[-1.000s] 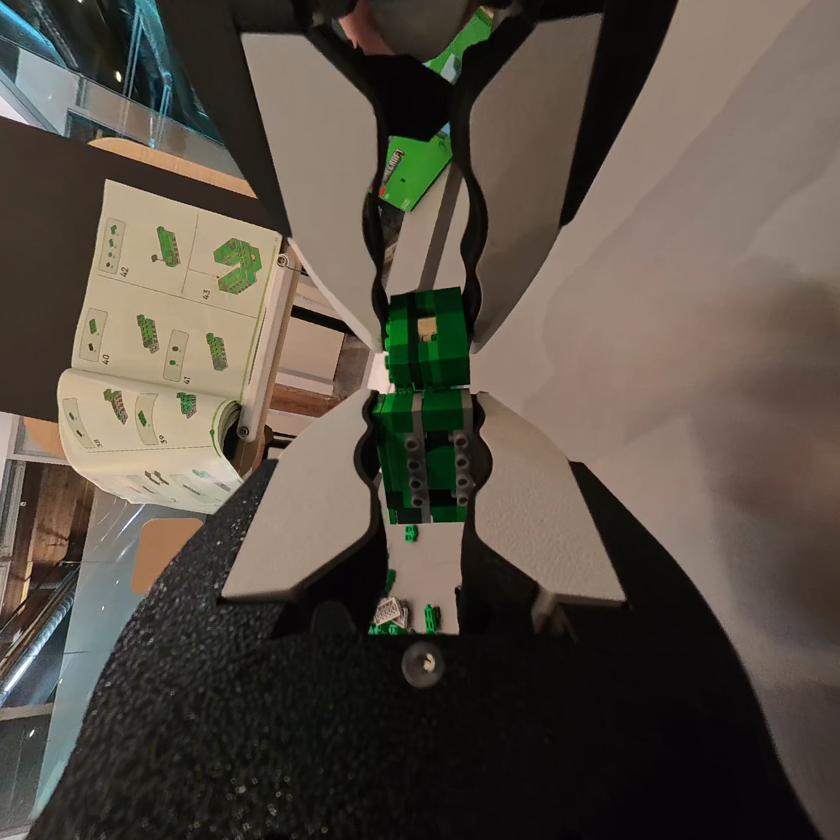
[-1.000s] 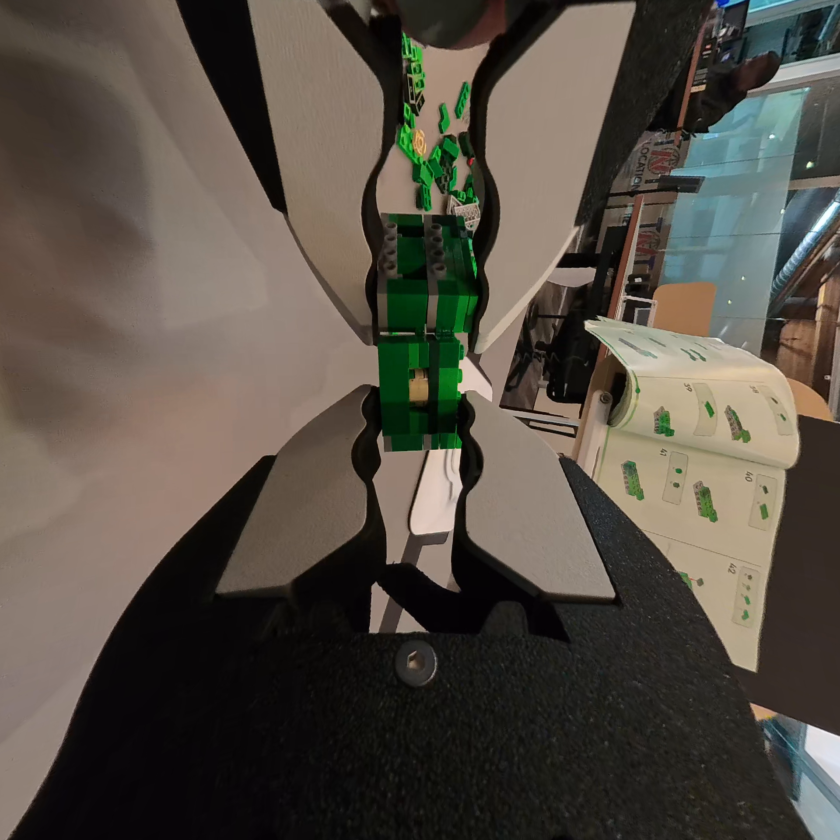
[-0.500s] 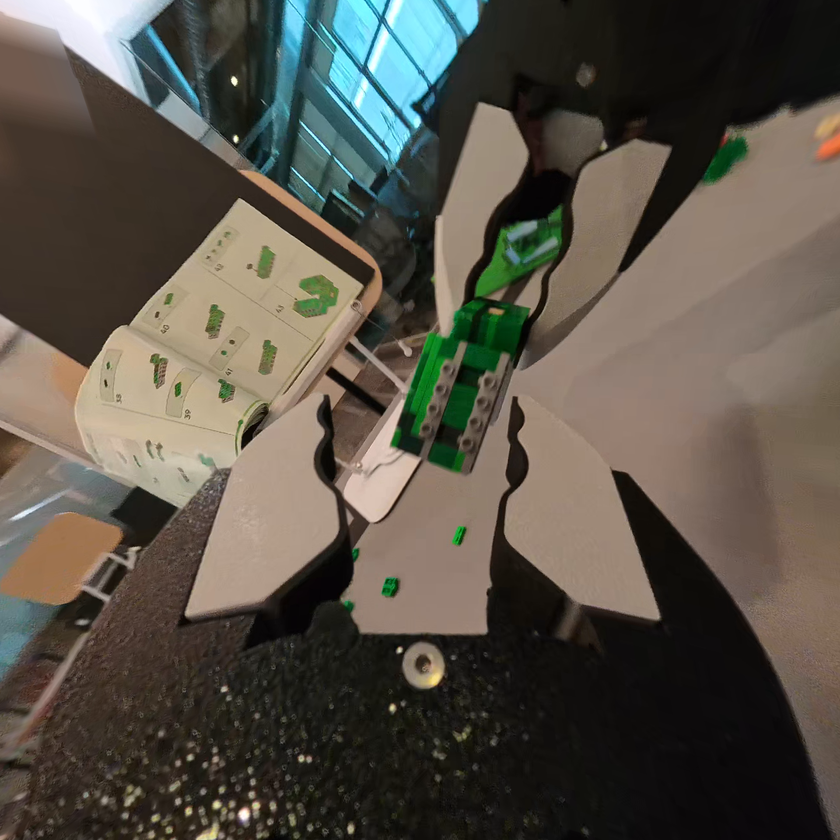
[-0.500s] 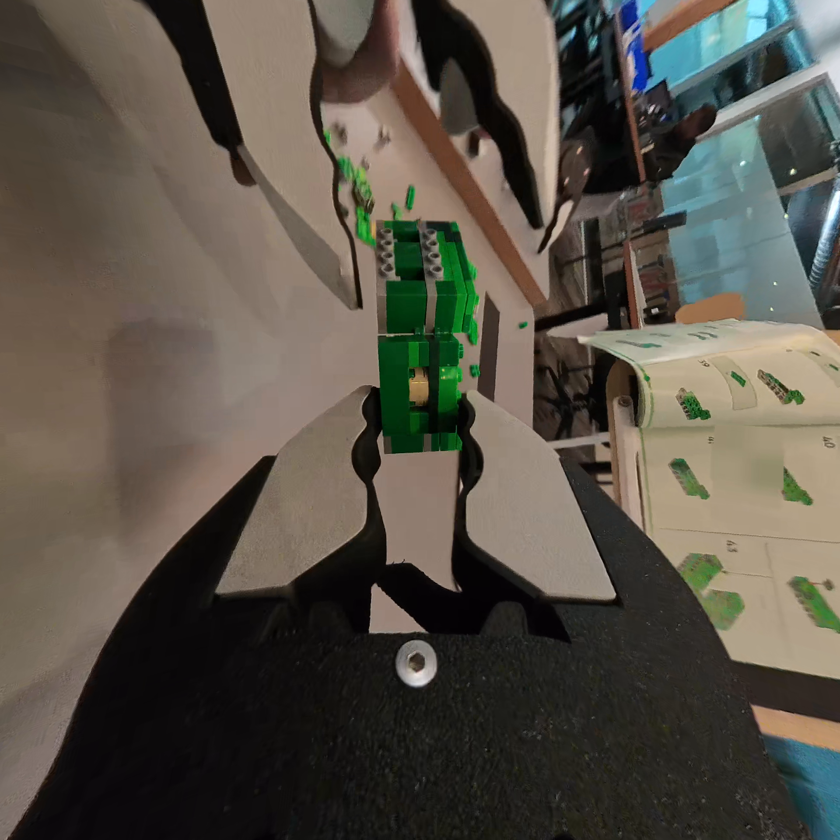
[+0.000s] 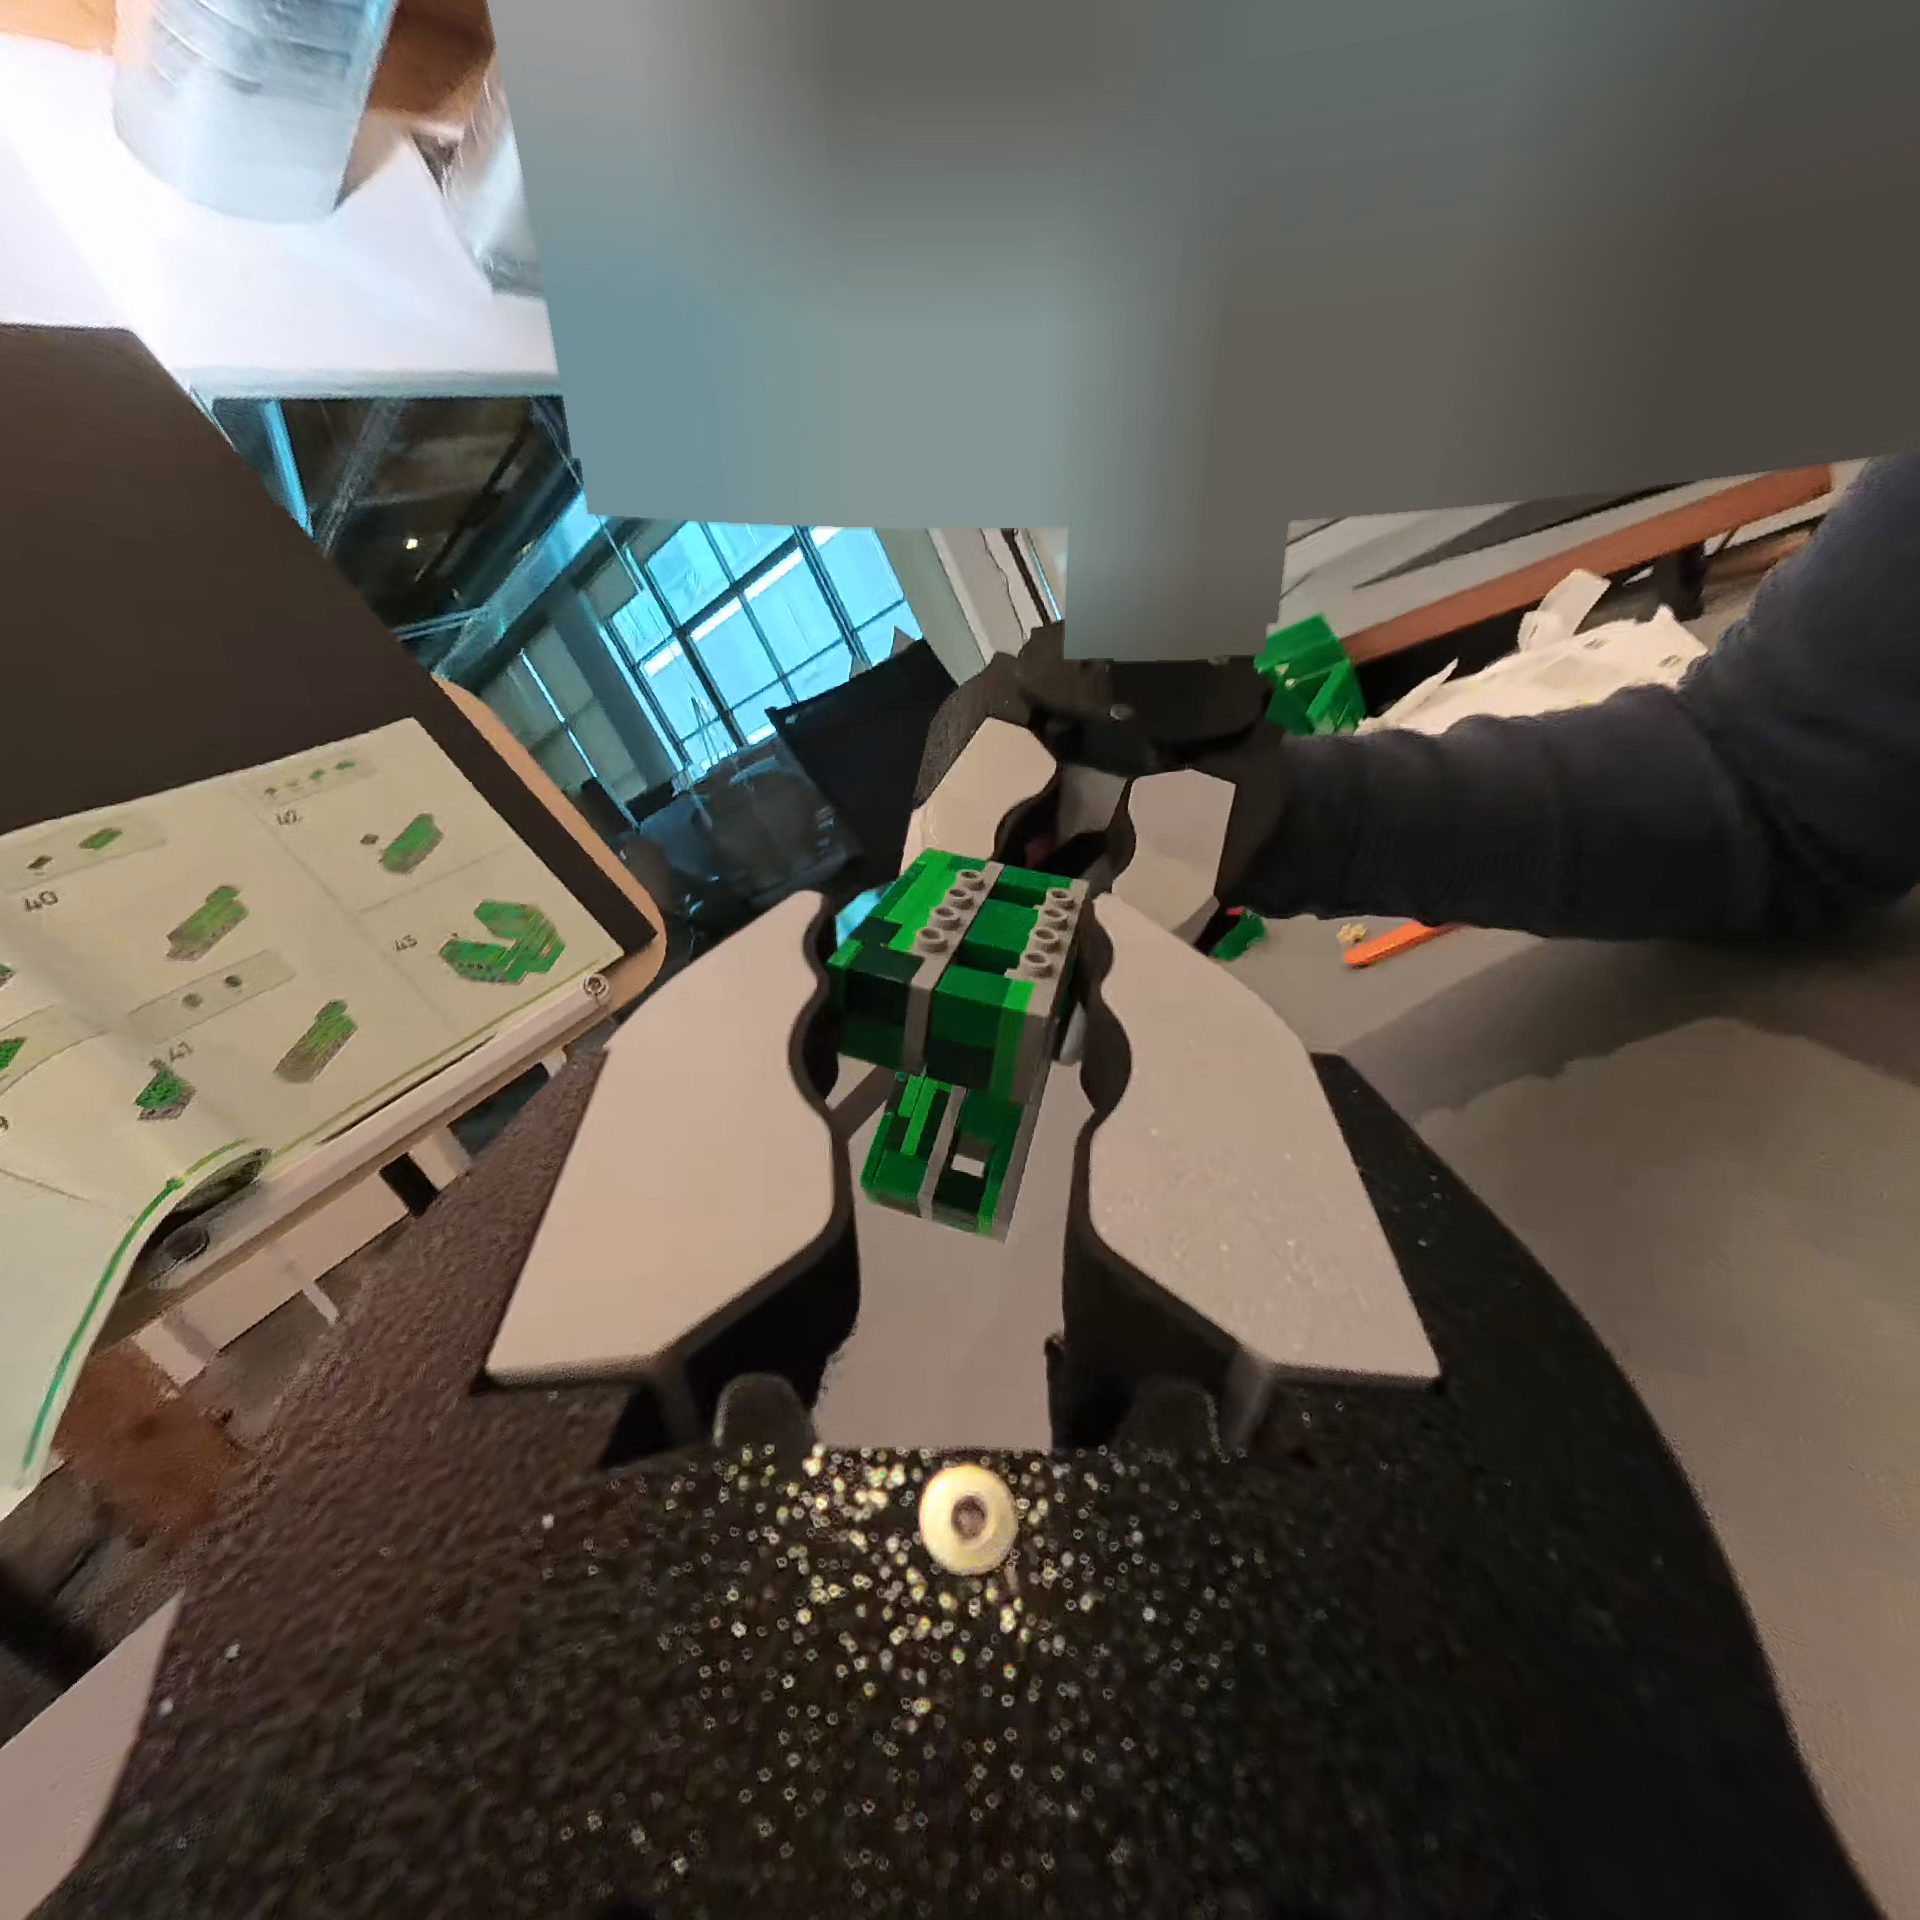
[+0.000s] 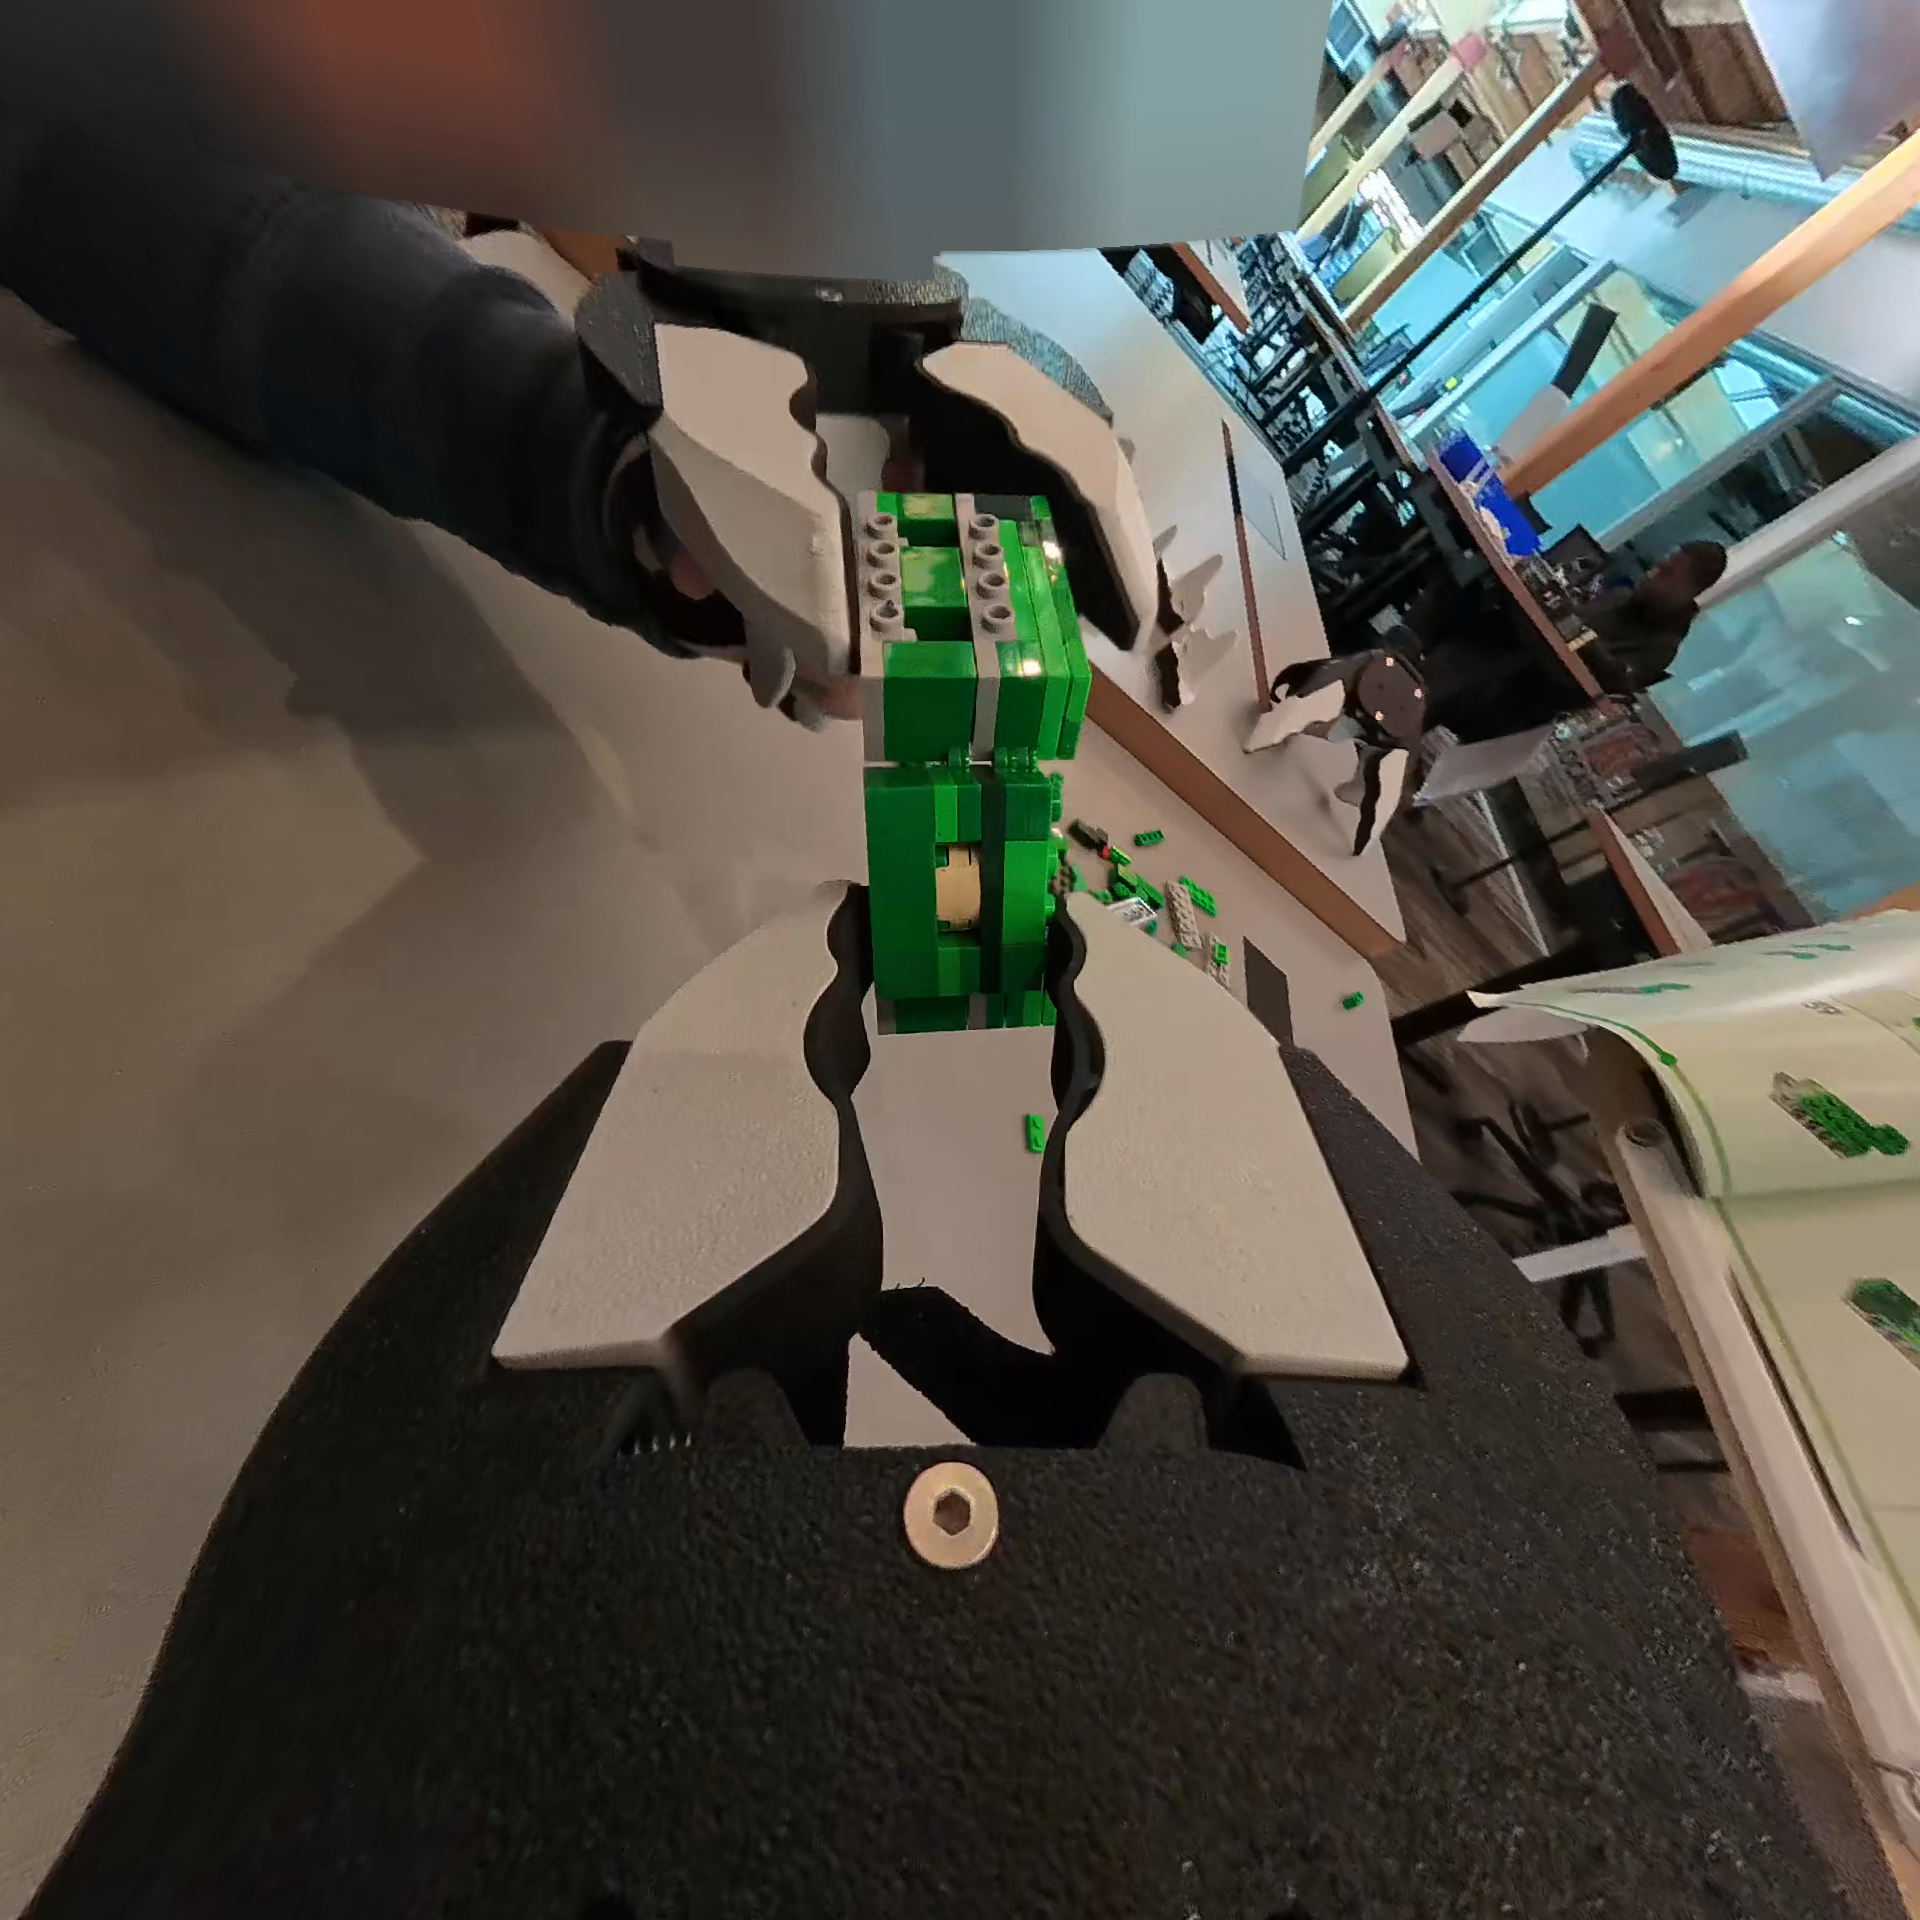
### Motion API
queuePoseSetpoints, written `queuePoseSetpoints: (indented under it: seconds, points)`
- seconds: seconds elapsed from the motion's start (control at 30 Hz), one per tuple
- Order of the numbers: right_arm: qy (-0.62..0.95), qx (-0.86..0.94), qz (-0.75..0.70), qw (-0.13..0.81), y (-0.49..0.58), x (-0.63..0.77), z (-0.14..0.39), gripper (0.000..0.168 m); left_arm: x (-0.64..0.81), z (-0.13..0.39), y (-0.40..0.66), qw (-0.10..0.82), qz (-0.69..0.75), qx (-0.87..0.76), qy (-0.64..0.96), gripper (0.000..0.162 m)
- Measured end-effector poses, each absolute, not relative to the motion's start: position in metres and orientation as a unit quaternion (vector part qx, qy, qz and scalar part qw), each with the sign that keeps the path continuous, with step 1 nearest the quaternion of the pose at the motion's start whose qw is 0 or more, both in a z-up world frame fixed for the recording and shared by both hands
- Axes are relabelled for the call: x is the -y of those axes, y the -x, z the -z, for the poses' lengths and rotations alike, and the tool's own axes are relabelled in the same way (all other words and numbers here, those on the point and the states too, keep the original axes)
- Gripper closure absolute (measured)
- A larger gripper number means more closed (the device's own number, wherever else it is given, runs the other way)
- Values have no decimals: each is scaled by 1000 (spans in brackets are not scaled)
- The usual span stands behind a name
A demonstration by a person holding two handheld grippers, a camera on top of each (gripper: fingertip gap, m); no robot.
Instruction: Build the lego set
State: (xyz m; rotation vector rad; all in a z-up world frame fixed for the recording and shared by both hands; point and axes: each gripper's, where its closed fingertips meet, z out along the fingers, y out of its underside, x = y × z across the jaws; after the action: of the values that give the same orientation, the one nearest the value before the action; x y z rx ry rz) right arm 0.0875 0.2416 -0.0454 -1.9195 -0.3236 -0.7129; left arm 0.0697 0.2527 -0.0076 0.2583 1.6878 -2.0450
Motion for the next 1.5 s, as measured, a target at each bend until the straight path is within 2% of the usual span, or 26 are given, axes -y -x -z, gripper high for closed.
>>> queuePoseSetpoints:
  seconds: [0.2,0.33,0.37,0.6,0.9,1.1,1.2,1.37,1.5]
  points:
    - [802,116,283,512,-91,-241,48,135,-251,8,-71,255,733,-623,-96,123]
    - [815,84,300,489,-101,-238,48,109,-246,26,-87,312,665,-673,-86,123]
    - [819,87,304,478,-100,-238,48,109,-245,31,-91,324,649,-684,-84,123]
    - [847,125,386,342,-103,-243,69,125,-236,51,-98,348,585,-726,-92,124]
    - [837,136,424,319,-109,-243,70,123,-237,52,-99,353,574,-733,-95,124]
    - [833,153,417,331,-105,-244,70,130,-238,51,-95,339,581,-733,-100,124]
    - [826,148,395,375,-100,-247,64,130,-240,45,-92,315,608,-723,-96,123]
    - [807,145,350,453,-91,-249,53,131,-243,27,-83,296,659,-685,-94,106]
    - [796,147,325,489,-86,-247,47,131,-250,12,-71,250,714,-645,-104,118]
